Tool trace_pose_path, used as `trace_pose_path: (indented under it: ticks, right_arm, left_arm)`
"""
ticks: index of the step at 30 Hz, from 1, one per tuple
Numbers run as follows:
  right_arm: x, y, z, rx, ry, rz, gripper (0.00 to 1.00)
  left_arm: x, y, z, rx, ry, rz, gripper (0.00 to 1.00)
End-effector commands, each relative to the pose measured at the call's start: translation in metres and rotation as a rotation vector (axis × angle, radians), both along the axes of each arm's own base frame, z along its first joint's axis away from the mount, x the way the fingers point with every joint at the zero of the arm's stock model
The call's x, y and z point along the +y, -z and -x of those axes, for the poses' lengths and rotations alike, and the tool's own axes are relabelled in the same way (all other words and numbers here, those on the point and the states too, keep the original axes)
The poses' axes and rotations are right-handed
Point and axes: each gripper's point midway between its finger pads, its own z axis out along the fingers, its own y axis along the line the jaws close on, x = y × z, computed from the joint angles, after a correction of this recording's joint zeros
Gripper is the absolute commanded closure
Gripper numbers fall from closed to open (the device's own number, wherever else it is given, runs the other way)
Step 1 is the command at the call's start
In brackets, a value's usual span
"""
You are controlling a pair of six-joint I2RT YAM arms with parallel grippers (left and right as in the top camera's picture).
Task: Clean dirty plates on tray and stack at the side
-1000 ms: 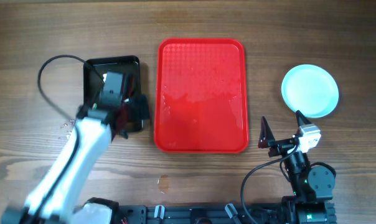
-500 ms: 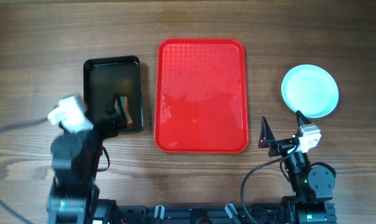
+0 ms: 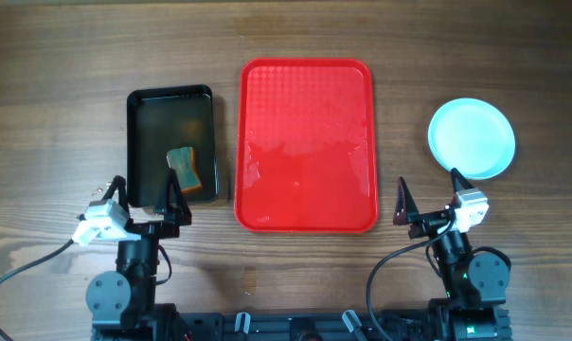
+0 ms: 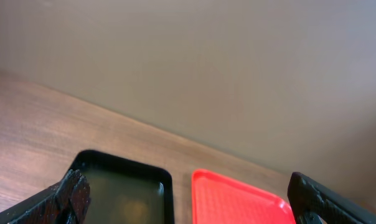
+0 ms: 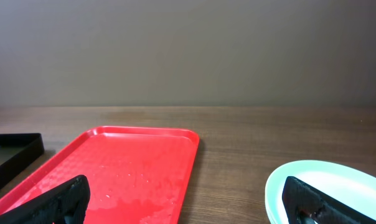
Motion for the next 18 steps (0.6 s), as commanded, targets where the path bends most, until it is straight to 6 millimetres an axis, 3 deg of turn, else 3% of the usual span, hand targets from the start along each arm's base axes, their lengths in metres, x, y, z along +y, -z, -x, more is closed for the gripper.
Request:
trace_pose_path:
  ticks: [1,11,18]
  right_arm:
    - [0.0,-0.001,0.0,-0.006,0.002,0.002,0.0]
    - [0.0,-0.001,0.0,-0.006,0.002,0.002,0.0]
    - [0.0,-0.001,0.0,-0.006,0.002,0.002,0.0]
  left_arm:
    - [0.006,0.018,-0.005,0.008,-0.034,-0.004,0.0]
    - [0.006,0.074,-0.012,0.144,-0.032,-0.007,0.0]
    - [0.006,0.073,-0.012,0.141,-0.033,-0.006,0.0]
